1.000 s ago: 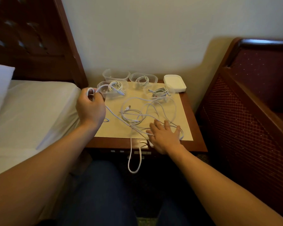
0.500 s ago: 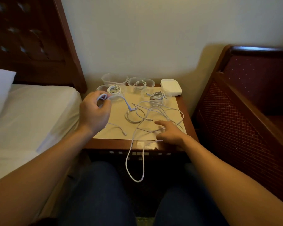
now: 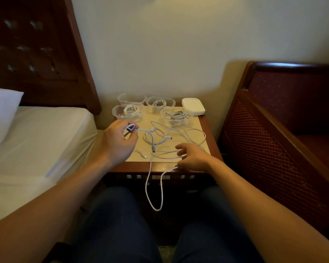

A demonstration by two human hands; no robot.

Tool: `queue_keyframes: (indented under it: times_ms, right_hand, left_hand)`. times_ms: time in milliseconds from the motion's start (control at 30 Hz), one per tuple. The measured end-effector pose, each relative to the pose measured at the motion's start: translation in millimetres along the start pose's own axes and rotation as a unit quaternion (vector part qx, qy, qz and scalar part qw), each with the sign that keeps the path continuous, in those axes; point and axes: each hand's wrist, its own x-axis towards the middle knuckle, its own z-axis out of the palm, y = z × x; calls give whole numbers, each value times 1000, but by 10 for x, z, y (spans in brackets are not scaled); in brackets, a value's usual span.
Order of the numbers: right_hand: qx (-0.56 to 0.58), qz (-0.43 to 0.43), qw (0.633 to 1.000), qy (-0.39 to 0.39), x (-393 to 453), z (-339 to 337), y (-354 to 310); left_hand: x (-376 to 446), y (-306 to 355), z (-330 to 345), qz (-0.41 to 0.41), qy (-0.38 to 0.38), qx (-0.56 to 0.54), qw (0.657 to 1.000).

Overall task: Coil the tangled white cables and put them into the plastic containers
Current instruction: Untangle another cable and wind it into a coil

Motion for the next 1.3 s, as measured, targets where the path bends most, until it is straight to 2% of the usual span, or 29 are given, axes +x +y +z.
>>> queue_keyframes:
  times_ms: [133,167,200,267,333,400,500,600,700,767,867,900,933,1000,1100,1200,1300]
  right_hand:
    - [-189,-28,977,97,-160,-12,-211]
    - [-193,-52,974,104,-218,-26,-290]
    - [-152,-82,980,94,-277,-30,-362]
    - [30,-136,990,25,-420,-5,-487]
    - [213,-149,965,-40,-548,80,-582]
    - [310,-129,940,-52,-636,205,-626]
    - [374,-94,922,-35,-745,335,-615]
    - [444,-60,891,-77,-909,304,-580]
    - [471,-22,875,-110,-1033,232,-505]
    - [489,-4,867,-94,-1064,200,-447]
    - [550,-5,832,-77,-1083,145,-368]
    - [569,-10,818,-79,-1100,120,-354]
    - [583,-13,807,-87,-1117,104,-342]
    - [597,-13,793,-122,-1162,114,-340]
    - [628,-28,750,-208,-1218,197,-352]
    - [662,-58,683,-303,-1242,245,-398]
    - [672,-60,667,-317,-1297,273,-467]
  left_hand:
    - [-85,128,-31,12,-84,2,996]
    - [-101,153,-41,11,-105,3,994]
    - [-117,179,-50,5,-120,-1,993]
    - [-149,227,-63,-15,-135,-22,990]
    - [-196,289,-70,-25,-137,-41,989]
    - [-258,352,-73,-23,-139,-55,989]
    - [-364,412,-118,-25,-170,-105,979]
    - [-468,392,-184,-53,-212,-165,962]
    - [-533,340,-233,-85,-230,-210,946]
    - [-532,279,-259,-72,-298,-161,938]
    - [-528,232,-290,-62,-465,-91,878]
    - [-533,248,-286,-67,-492,-92,863]
    - [-538,257,-268,-78,-491,-104,862]
    - [-567,297,-215,-103,-423,-144,889]
    - [-619,343,-25,-60,-325,-130,935]
    - [-698,469,164,-37,-322,-173,930]
    - [-726,579,253,-19,-312,-218,924]
